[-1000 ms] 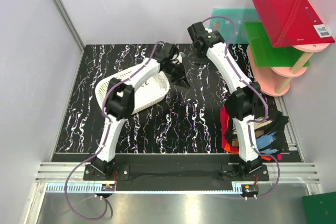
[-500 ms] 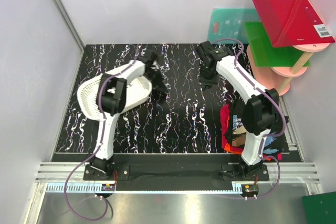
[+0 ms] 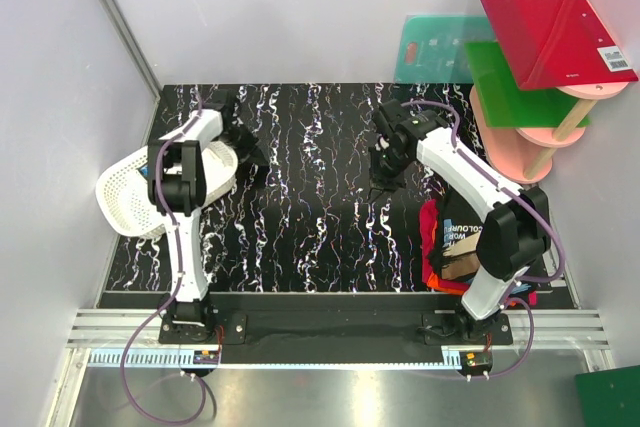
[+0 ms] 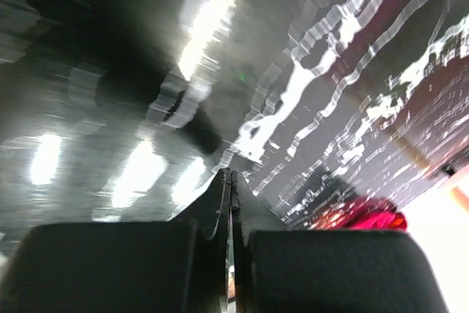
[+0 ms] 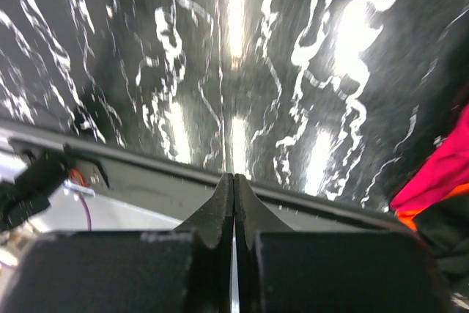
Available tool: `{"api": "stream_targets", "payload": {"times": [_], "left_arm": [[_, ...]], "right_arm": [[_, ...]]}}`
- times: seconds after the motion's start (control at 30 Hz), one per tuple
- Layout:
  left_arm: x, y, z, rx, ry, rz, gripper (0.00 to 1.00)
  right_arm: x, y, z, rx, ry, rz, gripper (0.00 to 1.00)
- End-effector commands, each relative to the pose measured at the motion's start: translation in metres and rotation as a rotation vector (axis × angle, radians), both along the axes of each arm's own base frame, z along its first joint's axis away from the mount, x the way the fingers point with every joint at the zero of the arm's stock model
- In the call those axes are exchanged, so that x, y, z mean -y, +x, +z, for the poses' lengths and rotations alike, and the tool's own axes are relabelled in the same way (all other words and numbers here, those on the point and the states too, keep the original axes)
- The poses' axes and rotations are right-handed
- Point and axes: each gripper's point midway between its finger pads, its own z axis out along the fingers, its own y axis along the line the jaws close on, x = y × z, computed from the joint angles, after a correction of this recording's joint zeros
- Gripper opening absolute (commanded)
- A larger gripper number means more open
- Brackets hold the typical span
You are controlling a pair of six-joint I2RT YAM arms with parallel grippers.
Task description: Fold and stack the t-shirts
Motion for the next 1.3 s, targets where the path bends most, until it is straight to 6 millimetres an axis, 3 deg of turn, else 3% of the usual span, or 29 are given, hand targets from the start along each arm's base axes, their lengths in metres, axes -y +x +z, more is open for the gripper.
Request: {"api": "stream_targets", "payload": {"times": [0.0, 0.03, 0.07, 0.13, 0.17, 0.27, 0.33, 0.47, 0.63, 0.87, 1.0, 1.1, 1.27], "left_arm": [[-0.042, 0.027, 0.036, 0.118, -0.033, 0.033, 0.0], [-0.04, 0.033, 0.044, 0.162, -0.056, -0.015, 0.0], [-0.026, 0.043, 0.07, 0.231, -0.131, -0.068, 0.0], [-0.009, 0.041, 0.097, 0.302, -0.182, -0.144, 0.0], [-0.004, 0.034, 0.118, 0.355, -0.181, -0.16, 0.0], [0.019, 0.005, 0.154, 0.453, -0.152, -0.273, 0.0], [0.029, -0.014, 0.158, 0.465, -0.125, -0.329, 0.0], [0.022, -0.06, 0.138, 0.397, -0.086, -0.344, 0.0], [0.008, -0.09, 0.117, 0.362, -0.007, -0.396, 0.0], [-0.013, -0.148, 0.072, 0.151, 0.071, -0.357, 0.0], [-0.03, -0.159, 0.054, 0.079, 0.163, -0.344, 0.0], [-0.049, -0.154, 0.041, 0.019, 0.27, -0.305, 0.0], [-0.069, -0.119, 0.028, -0.022, 0.346, -0.213, 0.0]], "right_arm": [[-0.012, -0.026, 0.019, -0.009, 0.097, 0.069, 0.0], [-0.011, -0.029, 0.022, -0.005, 0.101, 0.07, 0.0], [-0.01, -0.031, 0.019, -0.011, 0.096, 0.07, 0.0], [-0.007, -0.034, 0.018, -0.015, 0.088, 0.07, 0.0], [-0.006, -0.035, 0.016, -0.022, 0.084, 0.071, 0.0], [-0.006, -0.036, 0.013, -0.032, 0.082, 0.065, 0.0], [-0.007, -0.036, 0.012, -0.038, 0.085, 0.065, 0.0], [-0.009, -0.034, 0.011, -0.037, 0.083, 0.075, 0.0], [-0.01, -0.031, 0.011, -0.04, 0.082, 0.084, 0.0], [-0.006, -0.032, 0.003, -0.055, 0.056, 0.088, 0.0], [-0.007, -0.031, -0.001, -0.064, 0.052, 0.092, 0.0], [-0.008, -0.032, -0.003, -0.074, 0.052, 0.099, 0.0], [-0.007, -0.032, -0.003, -0.074, 0.049, 0.103, 0.0]]}}
